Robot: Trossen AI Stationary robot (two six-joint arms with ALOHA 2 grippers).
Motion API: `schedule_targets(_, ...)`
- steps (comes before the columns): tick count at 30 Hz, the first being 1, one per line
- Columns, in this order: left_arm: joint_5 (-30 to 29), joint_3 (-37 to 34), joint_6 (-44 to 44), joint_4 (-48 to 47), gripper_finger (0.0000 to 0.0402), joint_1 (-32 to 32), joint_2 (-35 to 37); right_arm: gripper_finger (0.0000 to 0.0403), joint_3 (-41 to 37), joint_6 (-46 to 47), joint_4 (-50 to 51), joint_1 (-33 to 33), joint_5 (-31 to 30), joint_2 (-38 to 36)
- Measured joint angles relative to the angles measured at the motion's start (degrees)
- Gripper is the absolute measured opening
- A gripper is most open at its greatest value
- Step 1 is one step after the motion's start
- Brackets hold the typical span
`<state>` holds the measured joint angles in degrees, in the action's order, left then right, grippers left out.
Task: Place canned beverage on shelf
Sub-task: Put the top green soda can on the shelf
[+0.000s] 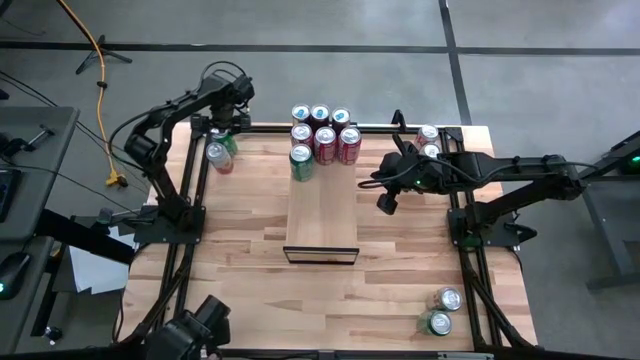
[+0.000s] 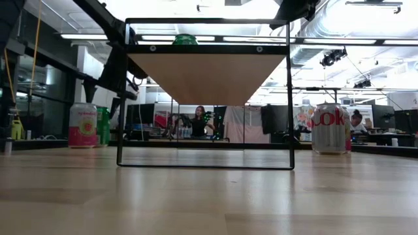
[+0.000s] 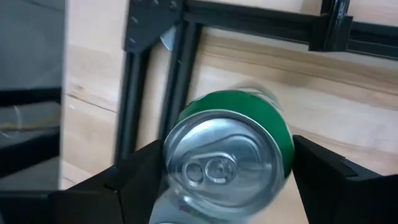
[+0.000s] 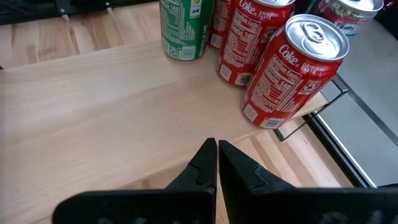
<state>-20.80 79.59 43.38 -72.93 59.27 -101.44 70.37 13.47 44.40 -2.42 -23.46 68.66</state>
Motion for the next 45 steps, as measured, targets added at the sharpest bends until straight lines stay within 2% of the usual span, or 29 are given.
schedule_targets(5, 4.3, 0.1, 0.5, 2.8, 0.0276, 0.4, -1.0, 0.0000, 0.0, 0.0, 0.5, 0.0, 0.0, 0.0)
schedule_targets(20, 10.3, -0.1, 0.5, 11.5, 0.0273, -0.1, -1.0, 0.0000, 0.0, 0.7, 0.5, 0.0, 0.0, 0.0)
schedule_targets(23, 10.4, -0.1, 0.0, 12.6, 0.0254, -0.1, -1.0, 0.0000, 0.0, 1.2, 0.5, 0.0, 0.0, 0.0)
schedule_targets(27, 11.8, 0.0, -1.8, 12.8, 0.0202, 0.0, -0.9, 0.0000, 0.0, 1.3, 0.4, 0.0, 0.0, 0.0)
schedule_targets(29, 12.8, -0.1, -3.6, 12.8, 0.0199, 0.0, -0.2, 0.0000, 0.0, 1.2, 0.4, 0.0, 0.0, 0.0)
schedule_targets(38, 13.5, 3.3, -15.1, 10.8, 0.0199, -0.2, 11.1, 0.0000, 0.0, -2.4, -4.3, 0.0, 0.0, 0.0)
schedule_targets(42, 17.2, 7.7, -20.8, 8.7, 0.0199, -1.9, 18.8, 0.0000, 0.0, -6.3, -9.0, 0.0, 0.1, 0.0)
schedule_targets(45, 21.1, 11.7, -25.2, 5.1, 0.0199, -5.6, 24.4, 0.0000, 0.0, -9.7, -14.0, 0.0, 2.2, 0.0)
